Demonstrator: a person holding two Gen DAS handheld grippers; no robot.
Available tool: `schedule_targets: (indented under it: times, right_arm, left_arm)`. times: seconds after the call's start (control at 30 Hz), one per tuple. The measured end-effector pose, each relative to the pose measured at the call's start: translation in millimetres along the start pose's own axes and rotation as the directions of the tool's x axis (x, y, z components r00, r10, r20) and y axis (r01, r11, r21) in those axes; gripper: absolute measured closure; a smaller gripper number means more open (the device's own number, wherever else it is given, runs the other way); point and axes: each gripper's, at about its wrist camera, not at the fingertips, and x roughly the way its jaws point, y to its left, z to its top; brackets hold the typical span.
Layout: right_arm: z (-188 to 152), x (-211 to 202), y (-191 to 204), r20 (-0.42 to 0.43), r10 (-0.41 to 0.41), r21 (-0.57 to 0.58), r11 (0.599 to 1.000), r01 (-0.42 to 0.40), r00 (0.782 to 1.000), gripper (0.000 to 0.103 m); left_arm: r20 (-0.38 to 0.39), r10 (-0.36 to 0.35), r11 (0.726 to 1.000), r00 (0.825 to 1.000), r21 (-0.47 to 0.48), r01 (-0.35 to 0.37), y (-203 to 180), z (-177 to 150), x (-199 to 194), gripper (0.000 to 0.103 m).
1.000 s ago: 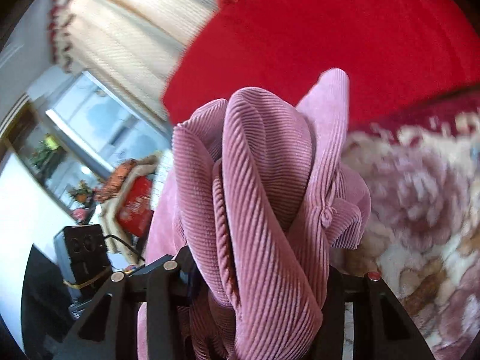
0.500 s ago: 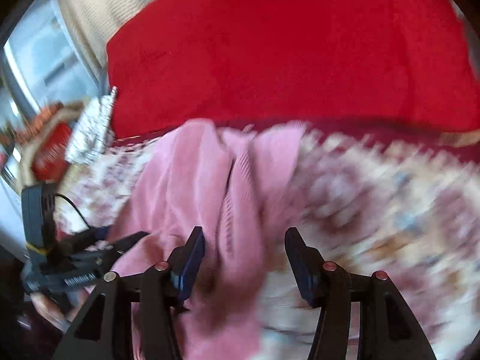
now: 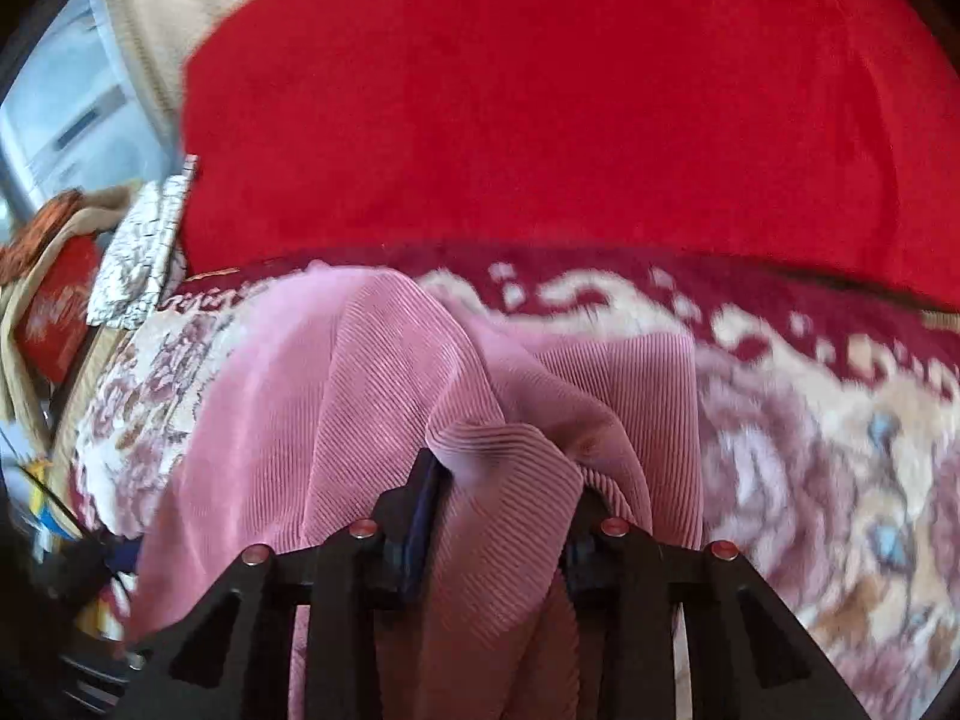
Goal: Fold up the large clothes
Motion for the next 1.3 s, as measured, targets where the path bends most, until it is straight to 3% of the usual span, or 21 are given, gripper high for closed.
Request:
schedule_targets:
  times: [0.07, 0.3, 0.37, 0.47, 0.53, 0.63, 0.73, 0.8, 0.87, 0.93, 1.07, 1.17, 1.23, 1.3]
  right_arm:
    - [-0.1, -9.5, 5.7, 0.002, -0.02, -0.018, 1.0, 0.02, 1.0, 0.067]
    - [-21.3, -91.6, 14.2, 0.062, 0.086, 0.012, 0.996, -0.087, 0.994, 0.063]
    - [-39.4, -98.7, 22.8, 0.064, 0.056, -0.02, 0.998, -0.055, 0.996, 0.063]
    - [-68.9, -66.8, 23.8, -0.019, -0.031, -0.053, 0.998, 0.03, 0.999, 0.062]
    - [-77.8, -62.5, 27.5, 0.02, -0.076, -0.093, 0.993, 0.078, 0.997, 0.062]
    - [-68.0, -80.6, 36.7, -0.006, -0.103, -0.089, 0.991, 0.103, 0.995, 0.062]
    - [-68.3, -110.4, 35.3, 0.012, -0.082, -0.057, 0.995, 0.083, 0.997, 0.062]
    - [-71.5, -138.4, 41.5, 0.079, -0.108, -0.079, 0.99, 0.114, 0.991, 0.04]
    - [-75.2, -170.6, 46.2, 0.163, -0.126, -0.095, 0.985, 0.143, 0.979, 0.039]
    - [-78.5, -202.7, 52.4, 0.223, -0.133, -0.106, 0.981, 0.159, 0.966, 0.039]
    - [-83.9, -256.9, 59.5, 0.309, -0.116, -0.082, 0.986, 0.148, 0.944, 0.038]
    - [-90.9, -295.3, 66.9, 0.365, -0.122, -0.057, 0.987, 0.153, 0.923, 0.038]
    - [-97.1, -316.3, 73.3, 0.391, -0.139, -0.055, 0.983, 0.173, 0.91, 0.038]
    - [-106.4, -340.3, 77.5, 0.422, -0.139, -0.044, 0.984, 0.174, 0.896, 0.037]
  left_arm:
    - [0.013, 0.02, 1.0, 1.0, 0.02, -0.02, -2.3, -1.2, -3.3, 0.028]
    - [0.072, 0.1, 0.993, 0.992, 0.056, -0.104, -4.4, -10.2, -21.0, 0.028]
    - [0.091, 0.114, 0.992, 0.989, 0.052, -0.119, -2.9, -14.5, -26.8, 0.028]
    - [0.099, 0.133, 0.989, 0.986, 0.056, -0.139, -4.6, -21.6, -27.4, 0.026]
    - [0.142, 0.197, 0.976, 0.97, 0.064, -0.208, -10.2, -28.3, -29.4, 0.024]
    - [0.186, 0.269, 0.957, 0.945, 0.059, -0.284, -16.4, -35.6, -42.5, 0.024]
    - [0.199, 0.285, 0.956, 0.938, 0.013, -0.294, -16.7, -44.7, -65.0, 0.024]
    - [0.224, 0.311, 0.949, 0.923, -0.023, -0.315, -20.0, -55.1, -88.0, 0.023]
    - [0.27, 0.349, 0.935, 0.898, -0.036, -0.352, -30.8, -63.3, -116.3, 0.021]
    - [0.32, 0.385, 0.918, 0.866, -0.038, -0.394, -42.8, -66.4, -142.1, 0.012]
    - [0.435, 0.484, 0.853, 0.76, -0.04, -0.52, -78.1, -67.5, -200.7, 0.01]
    - [0.506, 0.516, 0.82, 0.691, -0.058, -0.569, -102.7, -71.9, -241.2, 0.003]
    - [0.547, 0.529, 0.804, 0.649, -0.08, -0.589, -113.0, -74.2, -263.6, 0.003]
    - [0.58, 0.526, 0.799, 0.622, -0.087, -0.595, -125.1, -79.1, -285.5, 0.002]
